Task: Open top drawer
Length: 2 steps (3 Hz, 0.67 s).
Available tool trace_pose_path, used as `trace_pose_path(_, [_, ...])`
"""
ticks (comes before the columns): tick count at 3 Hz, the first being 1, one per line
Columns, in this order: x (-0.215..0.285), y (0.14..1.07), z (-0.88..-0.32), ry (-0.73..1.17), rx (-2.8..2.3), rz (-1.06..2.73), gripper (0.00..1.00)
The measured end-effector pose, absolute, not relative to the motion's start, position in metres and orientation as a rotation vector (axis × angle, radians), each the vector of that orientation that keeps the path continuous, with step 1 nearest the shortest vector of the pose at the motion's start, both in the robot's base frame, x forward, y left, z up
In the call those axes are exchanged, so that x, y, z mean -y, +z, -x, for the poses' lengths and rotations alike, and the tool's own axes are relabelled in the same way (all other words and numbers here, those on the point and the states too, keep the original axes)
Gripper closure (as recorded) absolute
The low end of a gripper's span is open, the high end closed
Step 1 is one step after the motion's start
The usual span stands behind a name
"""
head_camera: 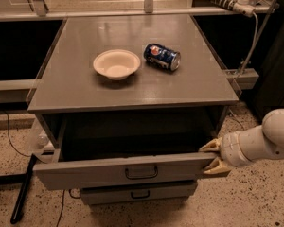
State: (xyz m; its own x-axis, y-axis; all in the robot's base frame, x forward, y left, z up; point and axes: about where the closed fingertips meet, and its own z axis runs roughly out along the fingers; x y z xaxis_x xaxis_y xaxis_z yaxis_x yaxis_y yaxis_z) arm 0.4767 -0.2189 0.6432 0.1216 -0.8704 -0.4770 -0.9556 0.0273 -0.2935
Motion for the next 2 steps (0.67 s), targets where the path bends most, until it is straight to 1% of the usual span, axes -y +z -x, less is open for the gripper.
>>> trace_pose_path(1, [0.225,0.6412,-0.4655,0.204,-1.759,1.859,1.0])
trace_pose_path(2, [0.2243,0.6419,-0.4631,0.204,-1.759,1.859,1.0])
